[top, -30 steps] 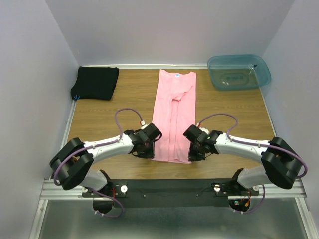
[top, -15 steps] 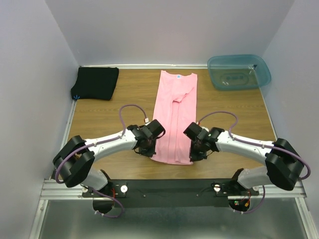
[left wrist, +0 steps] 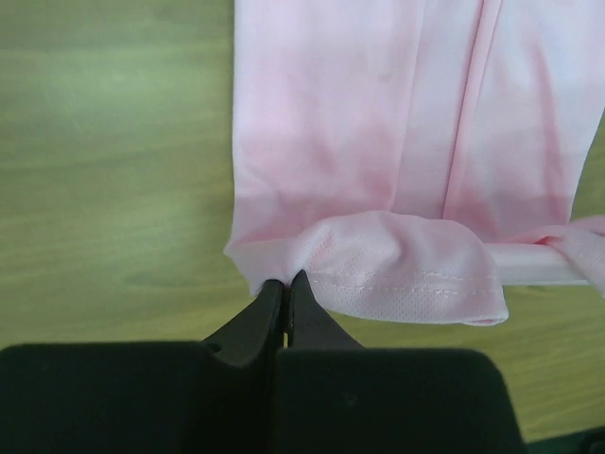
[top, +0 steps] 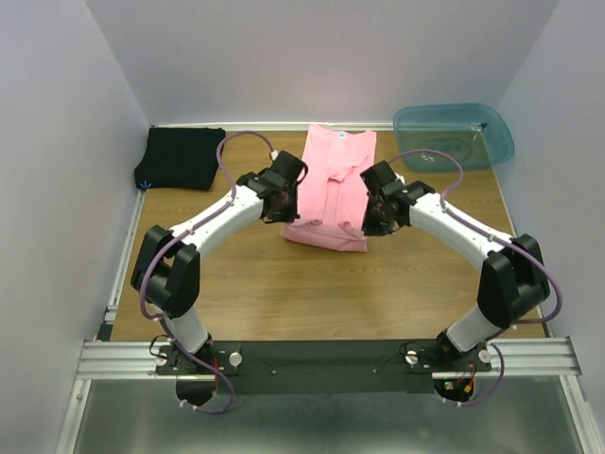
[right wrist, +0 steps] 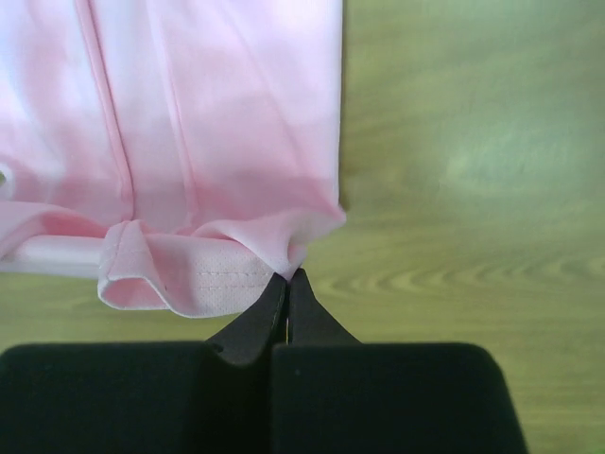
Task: Fold and stack the t-shirts
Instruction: Fold the tshirt
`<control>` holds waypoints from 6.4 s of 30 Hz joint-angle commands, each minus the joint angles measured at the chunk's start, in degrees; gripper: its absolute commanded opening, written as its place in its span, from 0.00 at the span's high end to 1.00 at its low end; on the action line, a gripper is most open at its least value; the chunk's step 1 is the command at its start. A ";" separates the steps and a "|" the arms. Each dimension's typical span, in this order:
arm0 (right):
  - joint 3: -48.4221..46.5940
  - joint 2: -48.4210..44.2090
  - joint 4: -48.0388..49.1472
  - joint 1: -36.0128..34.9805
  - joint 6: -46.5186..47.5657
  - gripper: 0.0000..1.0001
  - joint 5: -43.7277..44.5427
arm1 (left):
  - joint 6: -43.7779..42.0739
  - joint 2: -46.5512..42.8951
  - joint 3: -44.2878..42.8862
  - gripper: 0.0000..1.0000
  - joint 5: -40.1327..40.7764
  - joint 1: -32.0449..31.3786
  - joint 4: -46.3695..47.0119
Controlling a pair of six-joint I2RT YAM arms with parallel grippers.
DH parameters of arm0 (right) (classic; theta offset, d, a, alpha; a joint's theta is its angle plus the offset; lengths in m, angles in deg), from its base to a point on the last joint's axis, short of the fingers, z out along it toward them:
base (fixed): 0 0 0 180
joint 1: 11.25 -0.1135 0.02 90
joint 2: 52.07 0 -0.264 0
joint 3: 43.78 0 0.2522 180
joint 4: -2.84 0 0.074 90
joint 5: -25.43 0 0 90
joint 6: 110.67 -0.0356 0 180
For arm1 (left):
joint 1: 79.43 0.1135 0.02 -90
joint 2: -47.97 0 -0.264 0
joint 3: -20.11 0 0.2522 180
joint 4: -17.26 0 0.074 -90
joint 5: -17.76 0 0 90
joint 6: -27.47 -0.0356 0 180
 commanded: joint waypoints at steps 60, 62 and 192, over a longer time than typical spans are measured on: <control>-13.51 11.43 13.69 6.33 17.86 0.44 7.91 | -5.71 10.29 -15.38 0.10 2.06 8.24 15.27; -13.16 10.99 13.95 5.45 18.66 0.46 3.61 | -2.90 6.51 -11.61 0.18 1.28 7.98 15.44; 14.53 -2.63 23.29 9.24 15.68 0.33 -16.67 | 3.52 -23.99 31.98 0.04 -1.90 11.23 15.27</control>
